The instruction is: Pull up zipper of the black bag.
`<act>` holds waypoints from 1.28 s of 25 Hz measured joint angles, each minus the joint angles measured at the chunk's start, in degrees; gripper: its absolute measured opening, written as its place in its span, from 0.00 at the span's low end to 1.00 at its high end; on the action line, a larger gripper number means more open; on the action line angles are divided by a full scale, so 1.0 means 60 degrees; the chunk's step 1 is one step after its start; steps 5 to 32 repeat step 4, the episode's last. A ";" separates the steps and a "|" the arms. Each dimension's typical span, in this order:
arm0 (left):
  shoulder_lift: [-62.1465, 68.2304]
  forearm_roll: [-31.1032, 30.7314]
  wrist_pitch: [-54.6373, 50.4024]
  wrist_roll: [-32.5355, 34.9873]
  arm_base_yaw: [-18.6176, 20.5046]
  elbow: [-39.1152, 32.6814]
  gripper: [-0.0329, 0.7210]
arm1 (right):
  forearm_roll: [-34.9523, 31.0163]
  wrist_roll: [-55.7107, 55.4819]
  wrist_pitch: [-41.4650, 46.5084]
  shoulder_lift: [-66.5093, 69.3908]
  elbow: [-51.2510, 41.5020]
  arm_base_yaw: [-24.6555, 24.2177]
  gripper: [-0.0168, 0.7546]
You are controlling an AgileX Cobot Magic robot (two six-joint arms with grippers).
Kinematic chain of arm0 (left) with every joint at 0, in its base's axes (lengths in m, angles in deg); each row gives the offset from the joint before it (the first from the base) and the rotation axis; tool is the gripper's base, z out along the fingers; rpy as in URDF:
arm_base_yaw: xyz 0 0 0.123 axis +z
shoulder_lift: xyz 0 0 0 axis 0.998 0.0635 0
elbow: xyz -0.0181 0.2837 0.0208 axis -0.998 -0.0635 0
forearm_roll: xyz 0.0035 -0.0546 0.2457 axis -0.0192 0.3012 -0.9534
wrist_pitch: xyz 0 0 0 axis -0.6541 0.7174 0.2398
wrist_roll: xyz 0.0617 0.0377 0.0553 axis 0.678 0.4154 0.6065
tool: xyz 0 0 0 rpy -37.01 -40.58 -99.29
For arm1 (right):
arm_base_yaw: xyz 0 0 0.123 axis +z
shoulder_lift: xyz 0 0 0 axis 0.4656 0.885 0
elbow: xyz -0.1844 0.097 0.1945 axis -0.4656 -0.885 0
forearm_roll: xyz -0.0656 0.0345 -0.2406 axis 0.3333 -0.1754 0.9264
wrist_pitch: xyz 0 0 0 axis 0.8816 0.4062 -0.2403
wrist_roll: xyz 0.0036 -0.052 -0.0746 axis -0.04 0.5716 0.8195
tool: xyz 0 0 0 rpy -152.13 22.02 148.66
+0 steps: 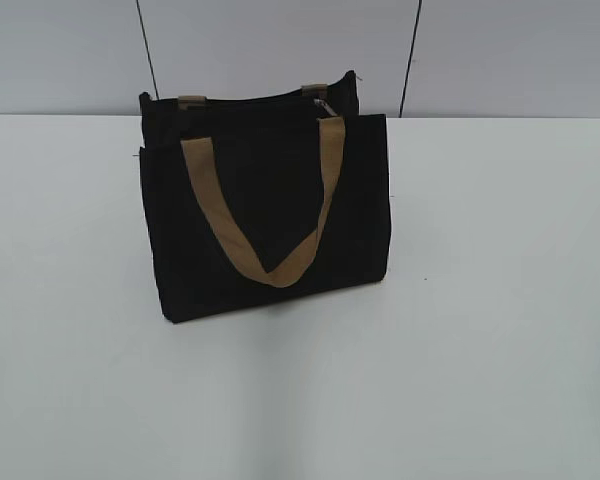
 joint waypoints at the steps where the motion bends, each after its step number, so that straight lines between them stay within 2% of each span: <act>1: 0.0000 0.0000 0.0000 0.0000 0.0000 0.0000 0.37 | 0.0000 -0.0008 0.0000 0.0000 0.0000 0.0000 0.70; 32: 0.0000 0.0000 0.0000 0.0000 0.0000 0.0000 0.37 | 0.0000 -0.0008 0.0000 0.0000 0.0000 0.0000 0.70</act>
